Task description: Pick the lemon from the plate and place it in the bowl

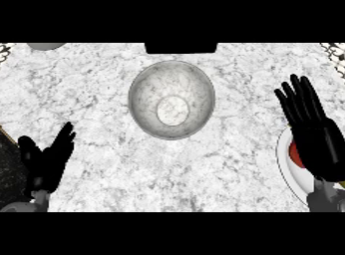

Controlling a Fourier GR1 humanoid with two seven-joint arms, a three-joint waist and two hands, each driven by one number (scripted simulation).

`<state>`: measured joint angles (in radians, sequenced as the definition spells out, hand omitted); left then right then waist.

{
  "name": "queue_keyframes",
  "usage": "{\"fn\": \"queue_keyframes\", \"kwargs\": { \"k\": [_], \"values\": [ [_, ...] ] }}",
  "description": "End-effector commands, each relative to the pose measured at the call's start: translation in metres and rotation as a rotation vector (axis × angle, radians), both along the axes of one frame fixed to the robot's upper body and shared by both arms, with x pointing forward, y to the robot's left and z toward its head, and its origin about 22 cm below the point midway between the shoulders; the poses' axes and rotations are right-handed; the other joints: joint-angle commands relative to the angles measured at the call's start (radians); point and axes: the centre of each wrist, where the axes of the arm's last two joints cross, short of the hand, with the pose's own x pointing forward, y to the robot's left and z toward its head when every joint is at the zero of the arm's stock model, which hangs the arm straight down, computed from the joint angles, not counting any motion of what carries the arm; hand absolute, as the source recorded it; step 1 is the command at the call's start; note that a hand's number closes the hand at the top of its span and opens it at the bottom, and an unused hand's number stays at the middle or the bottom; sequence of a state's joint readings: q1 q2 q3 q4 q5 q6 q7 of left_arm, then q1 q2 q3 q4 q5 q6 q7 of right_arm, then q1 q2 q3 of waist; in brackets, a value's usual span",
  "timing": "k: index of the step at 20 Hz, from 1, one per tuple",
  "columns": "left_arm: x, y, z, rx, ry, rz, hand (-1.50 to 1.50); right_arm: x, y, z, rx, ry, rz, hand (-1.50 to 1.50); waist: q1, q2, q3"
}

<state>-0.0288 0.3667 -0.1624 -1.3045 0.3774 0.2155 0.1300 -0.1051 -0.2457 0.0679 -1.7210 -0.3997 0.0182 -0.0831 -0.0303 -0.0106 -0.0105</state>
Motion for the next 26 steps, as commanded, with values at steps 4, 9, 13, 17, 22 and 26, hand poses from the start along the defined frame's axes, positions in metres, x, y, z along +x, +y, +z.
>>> {"fn": "queue_keyframes", "kwargs": {
  "k": [4, 9, 13, 17, 22, 26],
  "values": [
    [0.025, -0.027, 0.043, 0.071, -0.289, -0.087, 0.00, -0.040, -0.064, -0.018, -0.341, 0.114, 0.315, 1.50, -0.006, 0.001, 0.013],
    [0.029, -0.037, 0.058, 0.071, -0.387, -0.120, 0.00, -0.064, -0.149, -0.018, -0.509, -0.057, -0.129, -1.50, -0.048, -0.002, 0.020],
    [0.037, -0.073, 0.059, 0.066, -0.419, -0.159, 0.00, -0.102, -0.177, -0.063, -0.187, -0.179, -0.074, -1.50, -0.024, 0.009, 0.018],
    [0.023, -0.060, 0.052, 0.080, -0.409, -0.190, 0.00, -0.130, -0.232, -0.050, -0.206, -0.326, -0.141, -1.50, 0.015, 0.008, 0.013],
    [0.041, -0.071, 0.071, 0.081, -0.416, -0.199, 0.00, -0.157, -0.277, 0.001, -0.397, -0.261, -0.235, -1.50, 0.016, 0.009, 0.011],
    [0.021, -0.080, 0.065, 0.072, -0.418, -0.195, 0.00, -0.147, -0.272, 0.001, -0.499, -0.163, -0.226, -1.50, 0.029, 0.009, 0.011]
  ]
}}
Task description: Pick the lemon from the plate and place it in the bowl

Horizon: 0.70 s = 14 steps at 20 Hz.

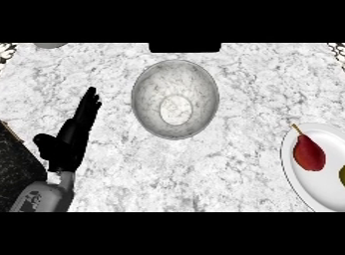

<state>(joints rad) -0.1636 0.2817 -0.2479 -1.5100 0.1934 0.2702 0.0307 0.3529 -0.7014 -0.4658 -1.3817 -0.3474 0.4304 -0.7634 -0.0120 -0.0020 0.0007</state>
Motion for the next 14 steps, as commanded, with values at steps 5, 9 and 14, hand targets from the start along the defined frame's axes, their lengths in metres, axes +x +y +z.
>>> {"fn": "queue_keyframes", "kwargs": {
  "k": [5, 9, 14],
  "values": [
    [0.009, -0.019, 0.007, -0.004, -0.010, -0.004, 0.00, 0.003, -0.021, 0.053, -0.081, 0.200, 0.128, -1.50, 0.001, 0.001, -0.001],
    [0.002, -0.018, 0.002, -0.002, -0.019, -0.017, 0.00, 0.013, -0.021, 0.046, -0.181, 0.357, 0.138, -1.50, 0.012, 0.003, 0.000],
    [-0.006, -0.016, -0.001, 0.004, -0.003, -0.022, 0.00, 0.047, -0.006, 0.027, -0.269, 0.461, 0.128, -1.50, 0.026, 0.004, 0.000]
  ]
}}
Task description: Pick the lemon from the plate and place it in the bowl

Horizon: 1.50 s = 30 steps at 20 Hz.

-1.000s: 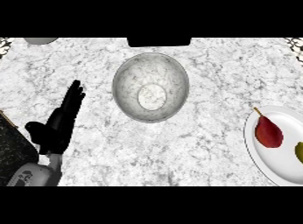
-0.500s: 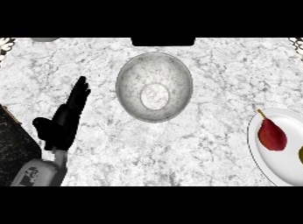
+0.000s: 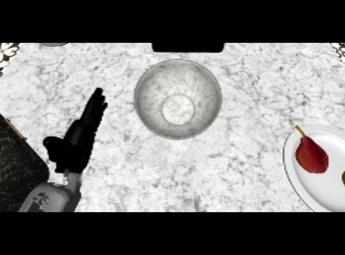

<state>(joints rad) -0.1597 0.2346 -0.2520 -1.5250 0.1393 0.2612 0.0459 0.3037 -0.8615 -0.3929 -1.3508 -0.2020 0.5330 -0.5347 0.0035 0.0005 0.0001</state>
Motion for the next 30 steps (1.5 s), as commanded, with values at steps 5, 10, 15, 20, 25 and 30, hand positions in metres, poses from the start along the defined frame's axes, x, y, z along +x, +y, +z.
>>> {"fn": "queue_keyframes", "kwargs": {
  "k": [5, 10, 15, 20, 25, 30],
  "values": [
    [0.014, 0.007, 0.007, -0.005, -0.005, 0.014, 0.00, -0.020, -0.011, -0.031, -0.020, 0.092, 0.089, -1.50, -0.011, -0.001, 0.000],
    [-0.002, 0.008, -0.005, 0.017, 0.003, 0.016, 0.00, -0.005, -0.022, -0.028, 0.004, 0.084, 0.105, -1.50, -0.006, -0.001, 0.000],
    [-0.005, -0.003, 0.006, -0.013, 0.011, 0.000, 0.00, -0.005, -0.007, -0.055, 0.111, 0.062, 0.121, -1.50, -0.006, -0.002, 0.001],
    [0.007, 0.001, 0.010, -0.010, -0.011, 0.019, 0.00, -0.003, -0.013, -0.045, 0.163, 0.053, 0.151, -1.50, -0.012, -0.002, 0.000],
    [0.003, 0.014, 0.007, -0.010, -0.020, 0.000, 0.00, 0.003, -0.003, -0.076, 0.186, 0.097, 0.115, -1.50, -0.001, 0.000, 0.001],
    [0.006, 0.000, 0.003, 0.001, 0.000, 0.011, 0.00, 0.002, -0.012, -0.073, 0.234, 0.112, 0.118, -1.50, -0.004, 0.000, 0.001]
  ]
}}
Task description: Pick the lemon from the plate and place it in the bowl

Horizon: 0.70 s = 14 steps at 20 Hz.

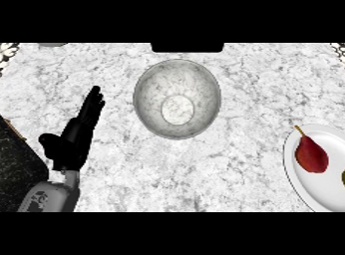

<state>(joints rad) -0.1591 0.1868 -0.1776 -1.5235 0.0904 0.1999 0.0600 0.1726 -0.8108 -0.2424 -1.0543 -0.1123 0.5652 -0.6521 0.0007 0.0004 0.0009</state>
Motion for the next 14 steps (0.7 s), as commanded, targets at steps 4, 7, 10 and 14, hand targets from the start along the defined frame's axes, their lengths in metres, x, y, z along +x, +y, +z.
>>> {"fn": "queue_keyframes", "kwargs": {
  "k": [4, 7, 10, 14],
  "values": [
    [-0.005, -0.002, 0.010, 0.010, -0.002, -0.011, 0.00, -0.007, 0.011, -0.038, 0.131, 0.000, 0.097, -1.50, 0.005, -0.001, 0.001],
    [0.008, -0.004, 0.003, 0.009, 0.003, -0.020, 0.00, -0.001, 0.005, -0.042, 0.140, -0.010, 0.088, -1.50, 0.002, 0.001, 0.001],
    [0.003, 0.007, 0.005, -0.001, 0.009, 0.001, 0.00, 0.013, 0.009, -0.040, 0.102, -0.004, 0.092, -1.50, 0.003, 0.000, 0.000],
    [-0.009, -0.006, -0.016, 0.005, 0.000, -0.013, 0.00, 0.001, 0.010, -0.060, -0.024, 0.021, 0.054, -1.50, 0.000, 0.000, 0.000]
  ]
}}
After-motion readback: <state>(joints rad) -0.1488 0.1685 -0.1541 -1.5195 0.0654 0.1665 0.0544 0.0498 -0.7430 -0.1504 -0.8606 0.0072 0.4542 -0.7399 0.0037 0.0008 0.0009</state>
